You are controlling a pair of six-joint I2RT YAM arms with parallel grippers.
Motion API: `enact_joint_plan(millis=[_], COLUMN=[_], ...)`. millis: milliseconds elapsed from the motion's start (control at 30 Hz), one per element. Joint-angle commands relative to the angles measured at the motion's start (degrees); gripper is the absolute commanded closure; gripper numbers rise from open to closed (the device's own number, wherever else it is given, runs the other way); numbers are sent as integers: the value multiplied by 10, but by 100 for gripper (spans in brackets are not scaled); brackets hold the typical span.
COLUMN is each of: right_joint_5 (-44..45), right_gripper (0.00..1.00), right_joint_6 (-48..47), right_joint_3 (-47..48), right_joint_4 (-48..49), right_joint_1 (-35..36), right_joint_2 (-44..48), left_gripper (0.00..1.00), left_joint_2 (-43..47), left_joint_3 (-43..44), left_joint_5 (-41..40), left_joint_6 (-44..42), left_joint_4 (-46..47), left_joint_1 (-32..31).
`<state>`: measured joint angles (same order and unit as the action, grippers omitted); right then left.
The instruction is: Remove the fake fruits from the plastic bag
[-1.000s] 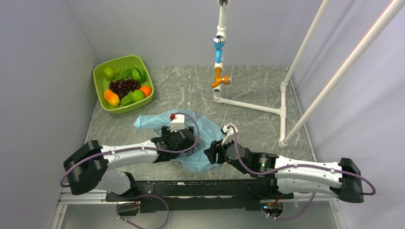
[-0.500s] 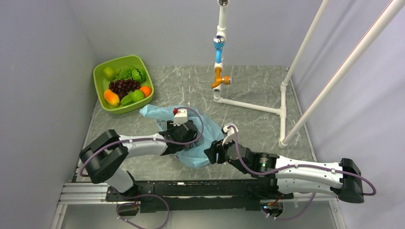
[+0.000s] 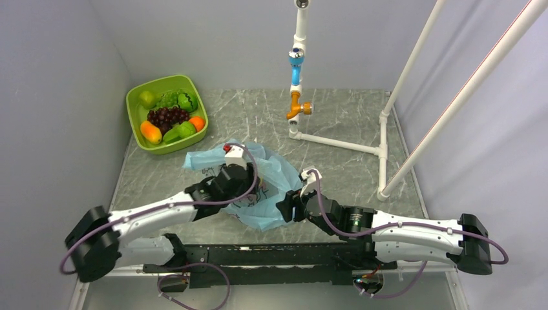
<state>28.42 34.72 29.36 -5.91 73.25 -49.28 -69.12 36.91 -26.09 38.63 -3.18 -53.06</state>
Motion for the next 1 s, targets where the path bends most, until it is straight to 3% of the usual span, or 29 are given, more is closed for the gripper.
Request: enact_joint_plan(millis=[0, 267, 500, 767, 967], right_joint_5=[6, -1, 7, 11, 8], right_gripper=[41, 41, 41, 41, 41], right_joint_6=[3, 6, 11, 14, 10], right_joint_3=[12, 18, 24, 27, 36], right_joint_4=[25, 27, 20, 16, 11], right_joint_1=[-1, -1, -2, -2, -3], right_joint_2=[-10, -31, -28, -28, -34], left_gripper=[55, 54, 55, 58, 56], left_joint_2=[93, 218, 321, 339, 276], left_joint_3=[-32, -43, -7, 146, 295], left_joint_5=[149, 304, 366, 330, 185], left_joint_6=[9, 3, -26, -121, -204], left_joint_4=[-20, -87, -173, -323, -400], left_joint_1=[0, -1, 0, 0, 13])
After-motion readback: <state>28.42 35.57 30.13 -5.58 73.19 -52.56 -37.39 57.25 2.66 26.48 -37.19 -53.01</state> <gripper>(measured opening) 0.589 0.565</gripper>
